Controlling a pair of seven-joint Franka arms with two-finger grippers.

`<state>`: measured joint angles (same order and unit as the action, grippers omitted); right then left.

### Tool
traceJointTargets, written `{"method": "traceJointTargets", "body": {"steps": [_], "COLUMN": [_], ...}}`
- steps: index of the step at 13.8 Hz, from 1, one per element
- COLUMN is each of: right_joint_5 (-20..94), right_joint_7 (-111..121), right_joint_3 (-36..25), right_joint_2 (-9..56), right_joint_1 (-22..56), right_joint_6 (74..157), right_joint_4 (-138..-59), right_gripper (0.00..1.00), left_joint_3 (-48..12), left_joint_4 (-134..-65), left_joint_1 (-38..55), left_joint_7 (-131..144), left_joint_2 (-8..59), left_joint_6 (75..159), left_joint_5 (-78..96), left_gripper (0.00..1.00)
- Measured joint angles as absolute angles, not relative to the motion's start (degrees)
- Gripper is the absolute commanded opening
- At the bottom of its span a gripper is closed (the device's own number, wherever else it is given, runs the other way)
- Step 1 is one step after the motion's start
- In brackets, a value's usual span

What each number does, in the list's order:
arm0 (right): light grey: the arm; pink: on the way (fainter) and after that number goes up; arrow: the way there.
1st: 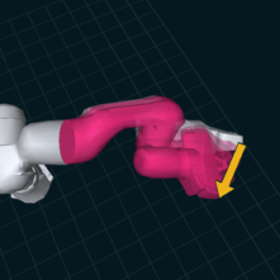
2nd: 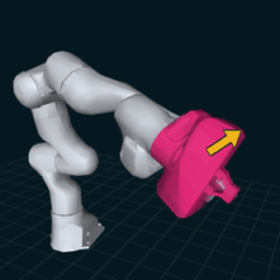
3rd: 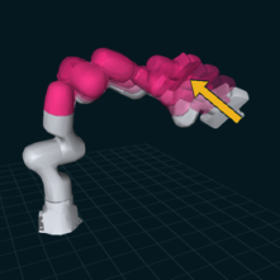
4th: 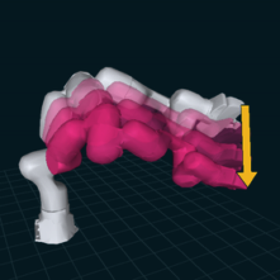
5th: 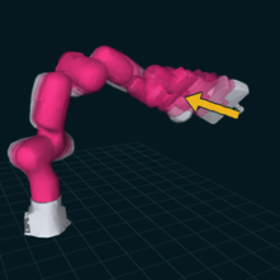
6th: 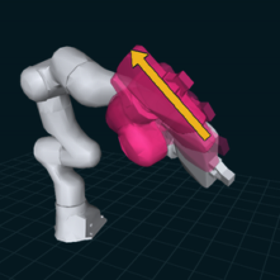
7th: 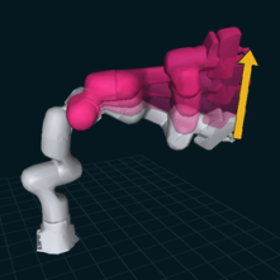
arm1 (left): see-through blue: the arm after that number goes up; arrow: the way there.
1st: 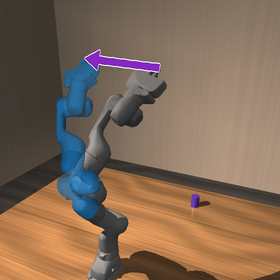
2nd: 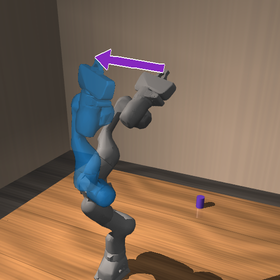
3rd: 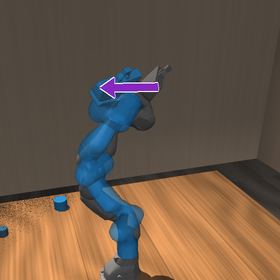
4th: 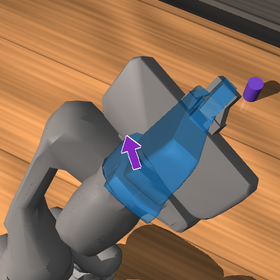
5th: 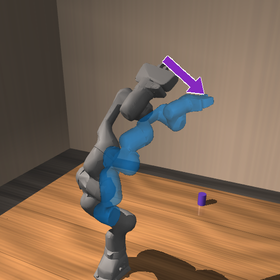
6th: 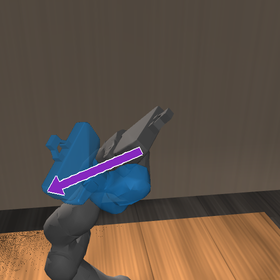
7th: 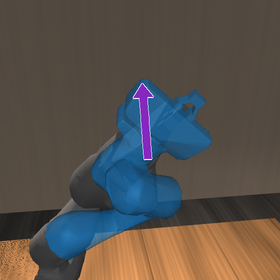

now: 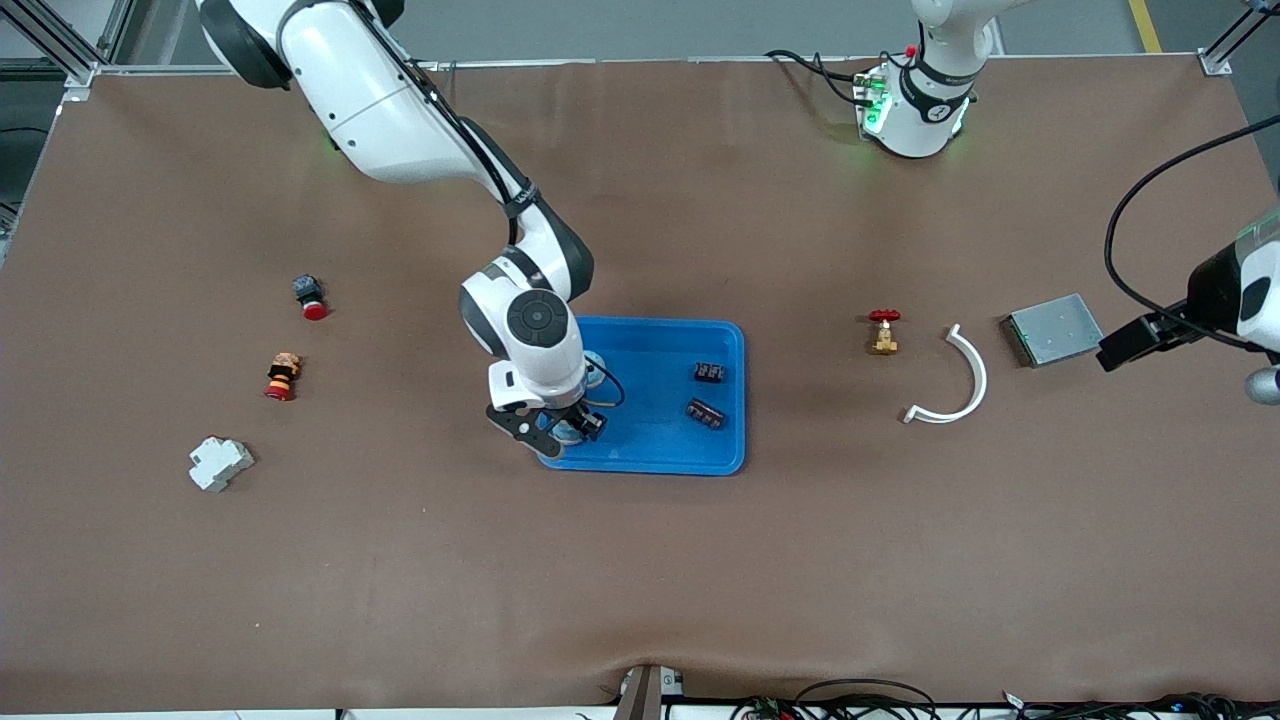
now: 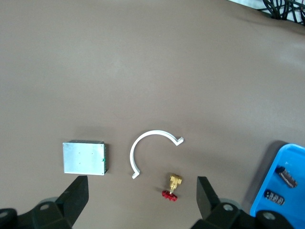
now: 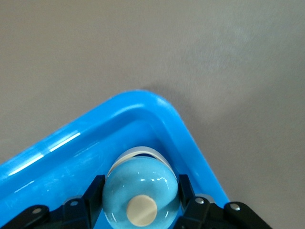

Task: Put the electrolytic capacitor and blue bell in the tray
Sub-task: 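Lower the bell into the tray with the right gripper while the left gripper withdraws, then open the right gripper to release the bell beside the other bell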

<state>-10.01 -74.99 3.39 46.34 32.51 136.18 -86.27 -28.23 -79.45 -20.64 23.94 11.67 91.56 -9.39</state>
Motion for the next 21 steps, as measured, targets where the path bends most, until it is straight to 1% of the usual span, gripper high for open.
{"method": "traceJointTargets", "body": {"steps": [6,7,8,11,14,16,17,18,19,21], "right_joint_5": [-10.04,-10.04,-10.04,-10.04,-10.04,-10.04,-10.04,-10.04,-10.04,-10.05], "right_joint_7": [-76.02,-76.24,-76.38,-76.57,-76.81,-77.05,-77.1,-77.11,-77.03,-73.82], "right_joint_3": [3.4,3.4,3.41,3.51,3.61,4.02,4.57,5.24,5.98,8.27], "right_joint_2": [47.09,47.09,47.1,47.19,47.2,47.2,47.2,47.19,47.16,46.83], "right_joint_1": [33.25,33.26,33.31,33.7,35.04,35.85,36.01,36.03,35.95,34.61], "right_joint_6": [136.27,136.27,136.27,136.26,136.16,135.24,133.58,130.52,126.28,116.98], "right_joint_4": [-85.83,-85.82,-85.8,-85.8,-85.33,-84.53,-83.64,-82.12,-79.9,-74.93], "right_gripper": [0.0,0.87,1.0,1.0,1.0,1.0,1.0,1.0,1.0,1.0], "left_joint_3": [-28.21,-27.95,-27.58,-25.88,-19.61,-18.31,-18.22,-17.8,-16.16,-8.79], "left_joint_4": [-79.37,-79.34,-79.33,-79.42,-81.33,-83.0,-83.52,-83.89,-84.23,-84.6], "left_joint_1": [-20.52,-20.53,-20.53,-20.21,-15.45,-13.95,-13.78,-13.4,-12.01,-5.98], "left_joint_7": [22.41,20.78,18.96,14.18,10.71,10.67,10.67,10.67,10.67,10.07], "left_joint_2": [6.78,5.73,4.56,2.36,0.11,-1.7,-2.33,-2.74,-2.96,-2.98], "left_joint_6": [88.49,88.41,88.21,85.96,84.6,84.52,84.48,84.45,84.44,84.44], "left_joint_5": [-9.39,-9.39,-9.39,-9.36,-8.74,-8.18,-8.11,-7.9,-7.2,-4.9], "left_gripper": [1.0,1.0,1.0,1.0,1.0,1.0,1.0,1.0,1.0,1.0]}}
